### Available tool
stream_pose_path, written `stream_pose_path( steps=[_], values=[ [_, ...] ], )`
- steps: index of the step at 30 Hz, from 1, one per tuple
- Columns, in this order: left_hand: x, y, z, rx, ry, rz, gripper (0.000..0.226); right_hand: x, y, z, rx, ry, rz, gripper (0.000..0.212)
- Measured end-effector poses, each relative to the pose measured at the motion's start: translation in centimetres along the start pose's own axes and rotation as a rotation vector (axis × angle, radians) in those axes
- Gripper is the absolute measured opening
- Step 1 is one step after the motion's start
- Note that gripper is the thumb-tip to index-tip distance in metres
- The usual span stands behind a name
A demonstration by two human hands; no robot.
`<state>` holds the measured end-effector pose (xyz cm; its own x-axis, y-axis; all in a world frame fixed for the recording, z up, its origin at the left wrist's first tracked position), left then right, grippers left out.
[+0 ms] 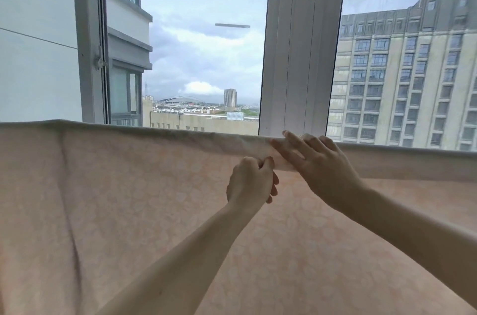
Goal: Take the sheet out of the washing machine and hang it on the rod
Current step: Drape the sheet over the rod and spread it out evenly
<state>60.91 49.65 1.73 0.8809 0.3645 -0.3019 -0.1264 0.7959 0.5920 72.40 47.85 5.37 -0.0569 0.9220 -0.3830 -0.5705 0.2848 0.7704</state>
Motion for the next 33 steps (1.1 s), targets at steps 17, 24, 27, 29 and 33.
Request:
stream_pose_path(
  steps=[17,24,27,29,33],
  values=[
    [-7.6,2.7,-0.8,-0.004,0.192,0.227,0.041,-0.7,-0.2,-0.3,0.003,-0.022,-0.054,0.070],
    [-8.0,1.4,-1.4,0.037,0.233,0.251,0.042,-0.4,1.1,-1.3,0.035,-0.011,-0.053,0.068],
    [-7.4,1.2,-1.2,0.043,0.230,0.219,0.043,0.4,2.2,-3.1,0.001,0.023,-0.093,0.065],
    [-7.2,1.0,-1.5,0.025,0.213,0.206,0.044,0.7,3.0,-4.0,-0.016,0.033,-0.098,0.061],
    [-7.8,0.9,-2.5,-0.023,0.124,0.214,0.041,0.7,3.4,-4.7,-0.018,0.055,-0.085,0.060]
  ],
)
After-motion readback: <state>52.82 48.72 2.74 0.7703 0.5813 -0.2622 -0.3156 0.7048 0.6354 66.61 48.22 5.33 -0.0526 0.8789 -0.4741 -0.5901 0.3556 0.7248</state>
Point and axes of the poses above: each hand's wrist, its own y-axis towards the middle knuckle, its own x-axis out of the palm, z = x × y, the point moved 10 cm from there along y, towards the middle knuckle, and after that the axes turned 7 degrees about x, right-handed, at the moved point
